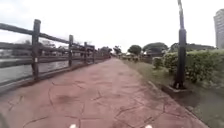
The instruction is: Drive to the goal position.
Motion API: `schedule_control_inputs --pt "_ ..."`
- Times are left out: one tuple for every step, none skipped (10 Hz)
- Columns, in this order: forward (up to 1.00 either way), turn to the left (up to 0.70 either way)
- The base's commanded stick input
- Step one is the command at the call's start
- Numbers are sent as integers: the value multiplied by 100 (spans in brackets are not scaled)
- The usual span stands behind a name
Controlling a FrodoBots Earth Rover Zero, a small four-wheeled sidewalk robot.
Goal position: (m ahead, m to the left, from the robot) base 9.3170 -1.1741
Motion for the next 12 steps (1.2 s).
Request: schedule_control_inputs --pt "93 0" --pt "93 0" --pt "93 0" --pt "93 0" --pt "93 0" --pt "93 -16" --pt "93 -32" --pt "93 -37" --pt "93 -37" --pt "93 -29" --pt "93 -15" --pt "93 0"
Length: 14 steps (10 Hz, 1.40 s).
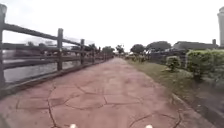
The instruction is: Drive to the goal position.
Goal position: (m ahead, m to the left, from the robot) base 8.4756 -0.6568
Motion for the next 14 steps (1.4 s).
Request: schedule_control_inputs --pt "93 0" --pt "93 0" --pt "93 0" --pt "93 0" --pt "93 0" --pt "93 0" --pt "93 0" --pt "93 0" --pt "93 0" --pt "93 0" --pt "93 -9" --pt "93 -37" --pt "93 -37" --pt "93 -37"
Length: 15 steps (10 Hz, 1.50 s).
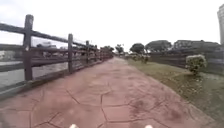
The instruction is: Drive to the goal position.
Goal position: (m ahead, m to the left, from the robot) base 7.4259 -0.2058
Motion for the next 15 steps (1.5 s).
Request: schedule_control_inputs --pt "93 -37" --pt "93 -15" --pt "93 0" --pt "93 0" --pt "93 0" --pt "93 0" --pt "93 0" --pt "93 0" --pt "93 0" --pt "93 0" --pt "93 0" --pt "93 -11" --pt "93 -27" --pt "93 -37" --pt "93 -37"
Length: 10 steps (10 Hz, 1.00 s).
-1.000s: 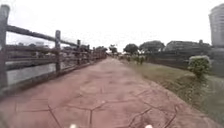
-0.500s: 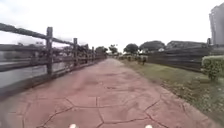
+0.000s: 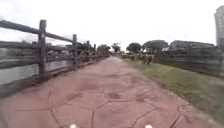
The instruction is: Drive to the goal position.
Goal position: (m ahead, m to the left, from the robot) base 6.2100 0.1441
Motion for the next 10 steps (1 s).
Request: schedule_control_inputs --pt "93 -37" --pt "93 -32" --pt "93 -11" --pt "93 0" --pt "93 0" --pt "93 0" --pt "93 0" --pt "93 0" --pt "93 0" --pt "93 0"
